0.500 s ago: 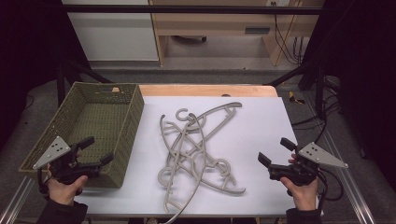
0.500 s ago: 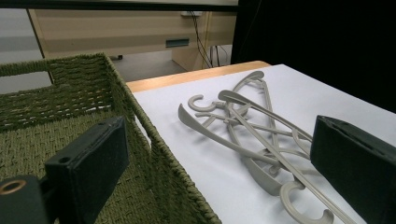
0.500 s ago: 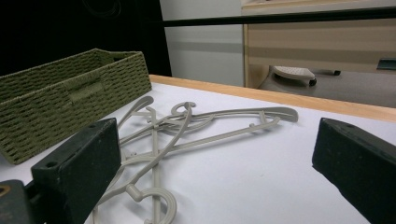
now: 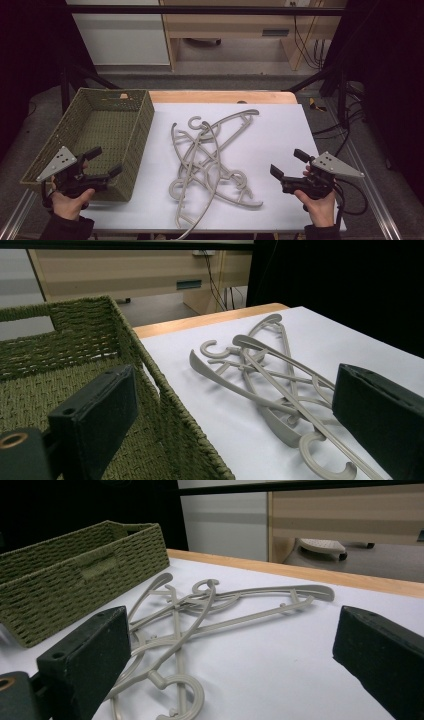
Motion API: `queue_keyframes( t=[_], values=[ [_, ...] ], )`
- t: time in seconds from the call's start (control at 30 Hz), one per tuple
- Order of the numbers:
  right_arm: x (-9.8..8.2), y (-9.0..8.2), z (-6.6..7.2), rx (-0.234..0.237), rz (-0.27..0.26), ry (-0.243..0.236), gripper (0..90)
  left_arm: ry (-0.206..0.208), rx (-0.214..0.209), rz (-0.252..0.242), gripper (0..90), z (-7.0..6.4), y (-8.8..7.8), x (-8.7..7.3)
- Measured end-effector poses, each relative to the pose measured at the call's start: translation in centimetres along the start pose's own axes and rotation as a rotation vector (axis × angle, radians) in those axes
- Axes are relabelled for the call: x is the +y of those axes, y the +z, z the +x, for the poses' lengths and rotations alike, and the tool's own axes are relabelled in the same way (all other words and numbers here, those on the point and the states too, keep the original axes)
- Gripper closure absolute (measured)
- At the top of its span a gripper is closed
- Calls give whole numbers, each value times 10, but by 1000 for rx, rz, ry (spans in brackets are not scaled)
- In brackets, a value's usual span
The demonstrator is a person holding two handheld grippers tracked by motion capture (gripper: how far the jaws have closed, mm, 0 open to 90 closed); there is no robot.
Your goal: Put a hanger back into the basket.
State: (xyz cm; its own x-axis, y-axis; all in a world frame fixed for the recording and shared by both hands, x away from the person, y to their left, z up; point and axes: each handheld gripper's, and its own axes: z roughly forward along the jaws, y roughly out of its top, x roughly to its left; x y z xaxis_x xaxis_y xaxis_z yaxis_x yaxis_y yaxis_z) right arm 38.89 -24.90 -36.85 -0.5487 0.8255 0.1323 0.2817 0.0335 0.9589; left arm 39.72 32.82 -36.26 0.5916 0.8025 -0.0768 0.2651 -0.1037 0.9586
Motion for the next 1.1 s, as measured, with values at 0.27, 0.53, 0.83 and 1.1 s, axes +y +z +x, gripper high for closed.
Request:
queue_keyframes(
  t=[0.27, 0.53, 0.83, 1.1],
  values=[
    [0, 11, 19, 37, 38, 2, 31, -1, 8, 8, 39, 0, 1, 0],
    [-6, 34, 49, 95, 103, -13, 53, 1, 12, 12, 40, 0, 2, -1],
    [-19, 59, 80, 159, 201, -45, 76, 1, 13, 14, 40, 0, 2, 0],
    [-43, 84, 107, 205, 317, -43, 135, 8, 15, 16, 40, 0, 1, 0]
  ],
)
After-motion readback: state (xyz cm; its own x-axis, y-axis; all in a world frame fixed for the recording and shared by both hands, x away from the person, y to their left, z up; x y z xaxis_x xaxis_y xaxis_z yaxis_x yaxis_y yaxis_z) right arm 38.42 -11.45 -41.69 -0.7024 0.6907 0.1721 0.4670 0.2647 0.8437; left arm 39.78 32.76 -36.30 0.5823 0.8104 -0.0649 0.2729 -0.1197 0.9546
